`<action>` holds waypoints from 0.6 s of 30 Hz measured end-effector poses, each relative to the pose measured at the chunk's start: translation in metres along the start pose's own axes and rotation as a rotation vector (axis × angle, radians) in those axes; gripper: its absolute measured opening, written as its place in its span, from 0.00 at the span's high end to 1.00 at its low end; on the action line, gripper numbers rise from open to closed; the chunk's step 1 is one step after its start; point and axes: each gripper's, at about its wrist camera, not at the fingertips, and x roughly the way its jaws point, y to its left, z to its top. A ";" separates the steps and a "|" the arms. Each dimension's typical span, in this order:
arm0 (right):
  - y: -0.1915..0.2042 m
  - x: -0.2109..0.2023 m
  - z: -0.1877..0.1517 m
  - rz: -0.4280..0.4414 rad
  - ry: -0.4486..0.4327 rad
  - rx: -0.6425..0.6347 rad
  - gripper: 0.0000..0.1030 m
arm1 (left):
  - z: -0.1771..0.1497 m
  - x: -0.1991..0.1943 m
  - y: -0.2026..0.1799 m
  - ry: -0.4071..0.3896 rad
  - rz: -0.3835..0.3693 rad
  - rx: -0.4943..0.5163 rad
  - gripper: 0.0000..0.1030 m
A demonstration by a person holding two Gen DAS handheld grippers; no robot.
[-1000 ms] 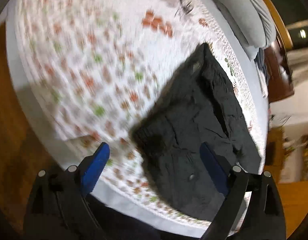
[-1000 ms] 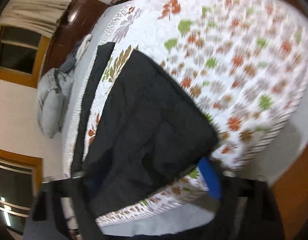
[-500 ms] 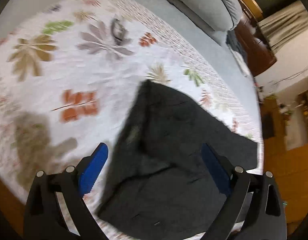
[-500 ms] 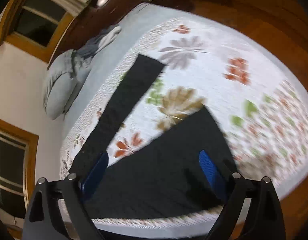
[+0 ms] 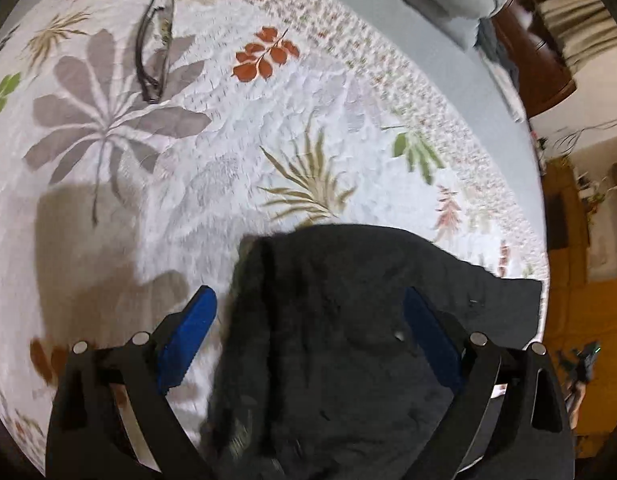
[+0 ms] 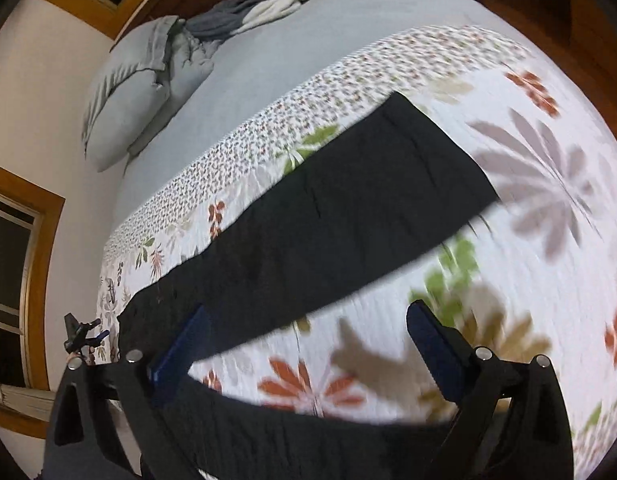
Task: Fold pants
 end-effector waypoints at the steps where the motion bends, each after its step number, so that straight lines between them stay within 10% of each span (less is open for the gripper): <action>1: 0.001 0.009 0.011 -0.005 0.012 -0.005 0.03 | 0.004 0.006 0.001 0.011 0.007 0.004 0.09; 10: -0.006 0.068 0.072 -0.043 0.052 -0.014 0.03 | 0.020 0.048 0.004 0.073 0.039 0.055 0.11; 12: -0.009 0.078 0.079 -0.049 0.073 -0.041 0.03 | 0.019 0.050 0.000 0.069 0.052 0.093 0.26; 14: -0.013 0.083 0.085 -0.053 0.084 -0.051 0.03 | 0.020 0.051 0.000 0.066 0.061 0.097 0.64; 18: -0.031 0.080 0.107 -0.053 0.080 -0.039 0.03 | 0.017 0.048 0.002 0.053 0.043 0.096 0.74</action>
